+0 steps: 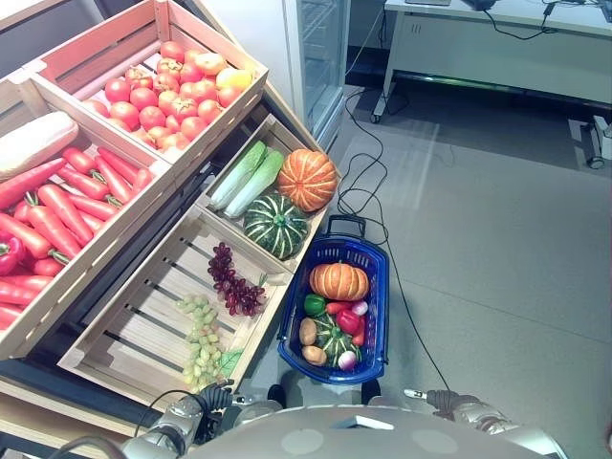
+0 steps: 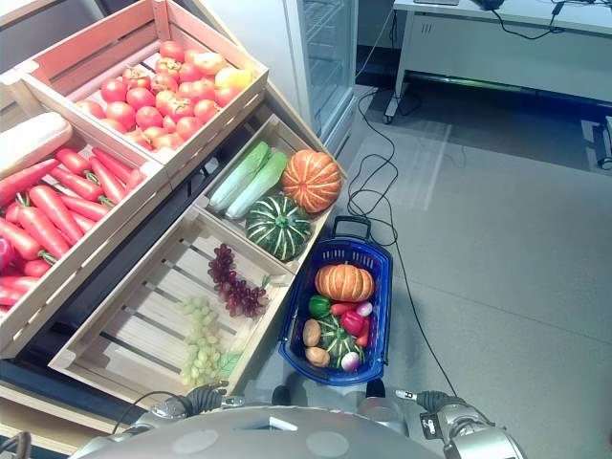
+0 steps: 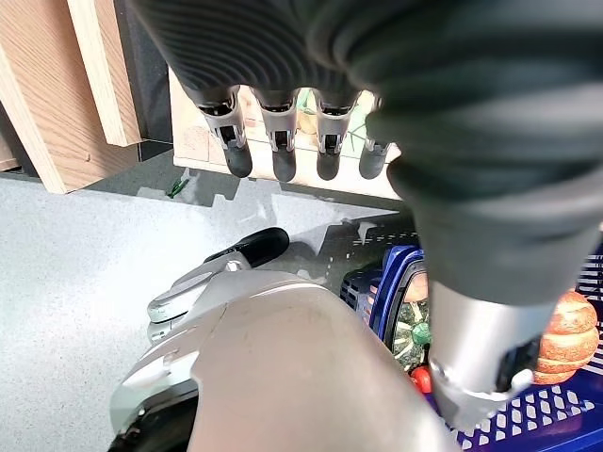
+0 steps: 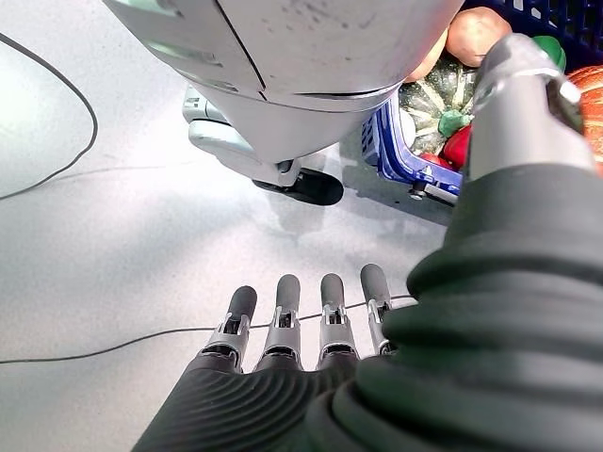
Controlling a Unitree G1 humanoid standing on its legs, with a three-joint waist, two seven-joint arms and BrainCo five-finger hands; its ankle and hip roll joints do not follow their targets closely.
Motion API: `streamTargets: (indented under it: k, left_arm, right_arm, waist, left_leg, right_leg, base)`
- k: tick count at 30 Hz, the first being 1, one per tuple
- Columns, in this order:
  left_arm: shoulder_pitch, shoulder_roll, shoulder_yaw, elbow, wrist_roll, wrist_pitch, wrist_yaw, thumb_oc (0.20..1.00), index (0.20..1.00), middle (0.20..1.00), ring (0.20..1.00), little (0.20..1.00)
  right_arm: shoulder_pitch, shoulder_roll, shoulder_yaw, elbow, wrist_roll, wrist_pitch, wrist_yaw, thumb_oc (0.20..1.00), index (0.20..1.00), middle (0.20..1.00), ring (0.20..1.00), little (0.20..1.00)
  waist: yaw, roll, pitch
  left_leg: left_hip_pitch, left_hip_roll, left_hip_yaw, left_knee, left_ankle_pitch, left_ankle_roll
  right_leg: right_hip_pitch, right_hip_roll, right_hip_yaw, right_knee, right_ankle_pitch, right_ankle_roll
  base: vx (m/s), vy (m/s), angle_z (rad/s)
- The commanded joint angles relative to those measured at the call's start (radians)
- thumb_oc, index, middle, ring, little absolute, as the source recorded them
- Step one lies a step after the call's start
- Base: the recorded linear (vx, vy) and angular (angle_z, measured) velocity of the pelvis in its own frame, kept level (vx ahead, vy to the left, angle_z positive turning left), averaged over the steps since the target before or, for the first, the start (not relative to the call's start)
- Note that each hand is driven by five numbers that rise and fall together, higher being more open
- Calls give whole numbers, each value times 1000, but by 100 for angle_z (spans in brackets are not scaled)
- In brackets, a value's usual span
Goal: Pick up fruits and vegetables into the basket
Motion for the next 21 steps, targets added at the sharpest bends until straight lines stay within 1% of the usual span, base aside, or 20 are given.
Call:
streamTargets:
  k: [1,2,5,21]
  left_arm:
    - [-75,1,-28,45,46,-5,-5,1000,1000,1000,1000,1000]
    - [-77,3,-32,43,27,-15,-18,1000,1000,1000,1000,1000]
    - [-79,3,-32,36,-5,-10,-28,1000,1000,1000,1000,1000]
    - [-70,-3,-14,55,20,-11,4,1000,1000,1000,1000,1000]
  right_arm:
    - [-62,-9,22,47,13,7,2,1000,1000,1000,1000,1000]
    - [-62,-11,22,47,12,7,4,1000,1000,1000,1000,1000]
    - [-65,-16,18,50,9,5,9,1000,1000,1000,1000,1000]
    - [-58,-6,17,53,17,1,-4,1000,1000,1000,1000,1000]
  waist:
    - [-9,-16,38]
    - [-9,-16,38]
    - [-7,-15,40]
    - [-3,-20,32]
  left_leg:
    - [6,-27,-6,8,-98,25]
    - [7,-28,-5,8,-98,25]
    - [8,-27,-5,8,-99,26]
    - [6,-29,-10,8,-98,26]
  right_leg:
    - [62,-18,-44,11,-96,35]
    - [63,-18,-43,11,-96,35]
    - [65,-18,-44,11,-97,36]
    - [65,-18,-48,11,-96,35]
  base:
    - [0,0,0]
    - [0,0,0]
    - [0,0,0]
    - [0,0,0]
